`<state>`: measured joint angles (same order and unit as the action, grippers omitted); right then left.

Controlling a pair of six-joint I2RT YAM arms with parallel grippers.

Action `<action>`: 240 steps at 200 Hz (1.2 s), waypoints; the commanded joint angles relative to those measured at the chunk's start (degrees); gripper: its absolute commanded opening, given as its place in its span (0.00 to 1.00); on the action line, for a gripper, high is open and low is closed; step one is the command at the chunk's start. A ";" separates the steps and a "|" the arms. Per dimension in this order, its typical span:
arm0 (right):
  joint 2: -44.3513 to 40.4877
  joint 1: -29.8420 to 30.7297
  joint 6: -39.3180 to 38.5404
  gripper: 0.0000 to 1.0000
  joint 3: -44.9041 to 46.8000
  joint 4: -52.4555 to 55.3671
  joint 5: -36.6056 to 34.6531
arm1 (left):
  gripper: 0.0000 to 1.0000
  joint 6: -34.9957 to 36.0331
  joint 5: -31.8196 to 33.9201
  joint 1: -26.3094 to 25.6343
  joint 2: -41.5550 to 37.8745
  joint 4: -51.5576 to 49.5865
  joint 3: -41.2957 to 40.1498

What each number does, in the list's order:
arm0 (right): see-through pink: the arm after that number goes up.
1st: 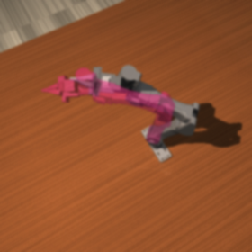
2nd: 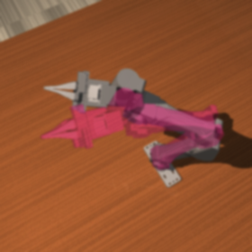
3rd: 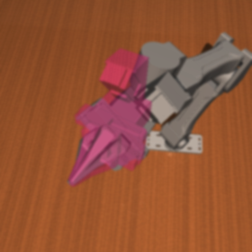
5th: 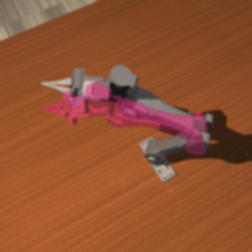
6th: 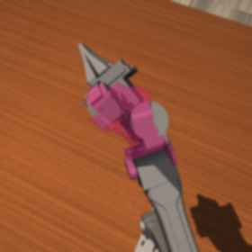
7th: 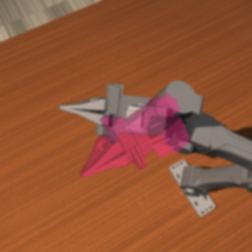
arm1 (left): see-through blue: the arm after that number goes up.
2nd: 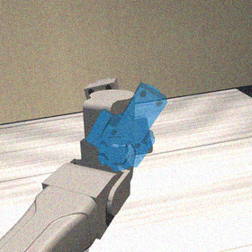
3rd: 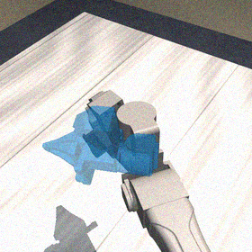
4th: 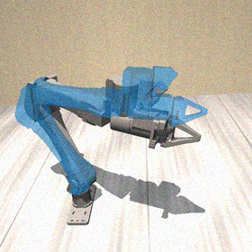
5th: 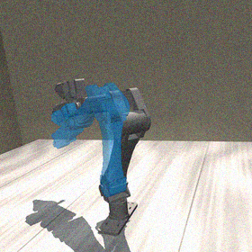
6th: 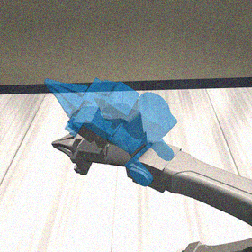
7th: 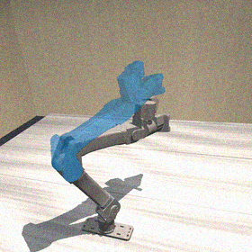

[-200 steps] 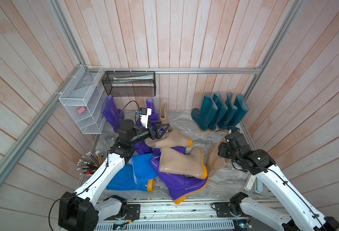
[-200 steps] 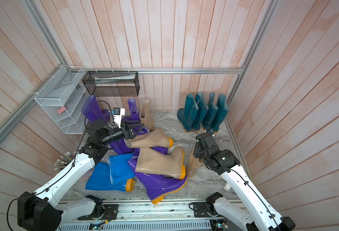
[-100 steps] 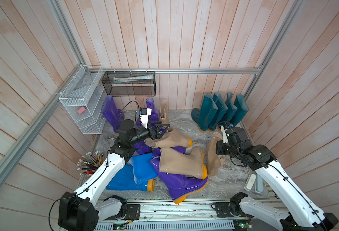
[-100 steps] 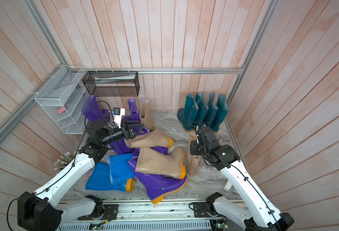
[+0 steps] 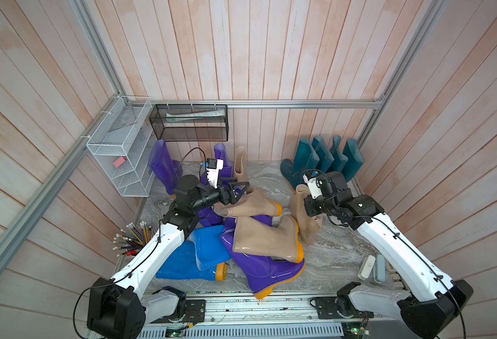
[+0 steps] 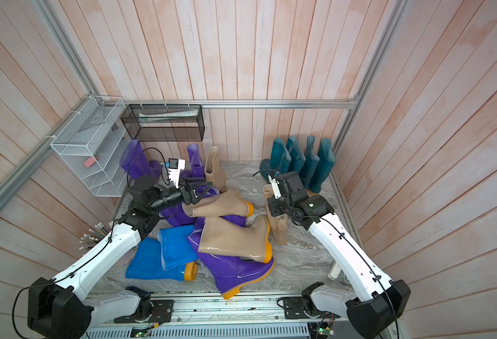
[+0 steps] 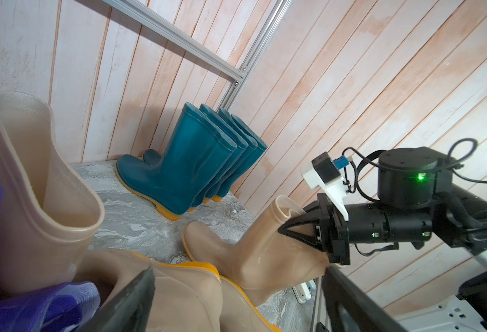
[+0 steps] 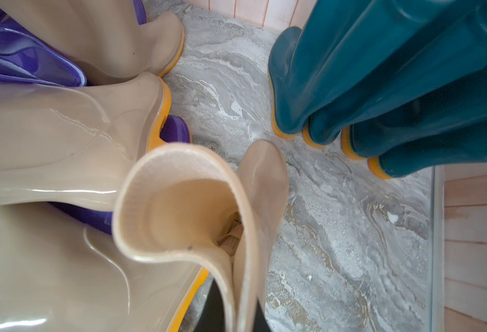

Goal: Match and arrange rain boots in pairs
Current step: Pick up the rain boot at the center of the board, then place the rain boot at the center of the board.

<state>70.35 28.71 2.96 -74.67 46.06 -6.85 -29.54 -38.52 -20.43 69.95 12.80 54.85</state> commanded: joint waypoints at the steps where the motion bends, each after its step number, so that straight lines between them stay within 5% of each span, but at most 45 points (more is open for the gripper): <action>1: 1.39 -0.61 -5.69 0.00 -5.72 -8.36 2.11 | 0.93 0.70 0.29 -0.14 0.45 0.22 1.00; 56: 5.64 -2.42 -8.64 0.00 -9.32 -13.91 3.69 | 0.94 0.62 0.14 -0.20 0.79 0.24 1.05; 240: 42.51 -7.75 -5.09 0.00 -45.05 -17.41 9.20 | 0.93 2.93 1.87 -0.05 0.99 -1.19 1.29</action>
<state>112.44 21.17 -2.57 -114.13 33.30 -0.16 -27.57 -37.04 -20.43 70.08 12.34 54.85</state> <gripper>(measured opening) 0.075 0.935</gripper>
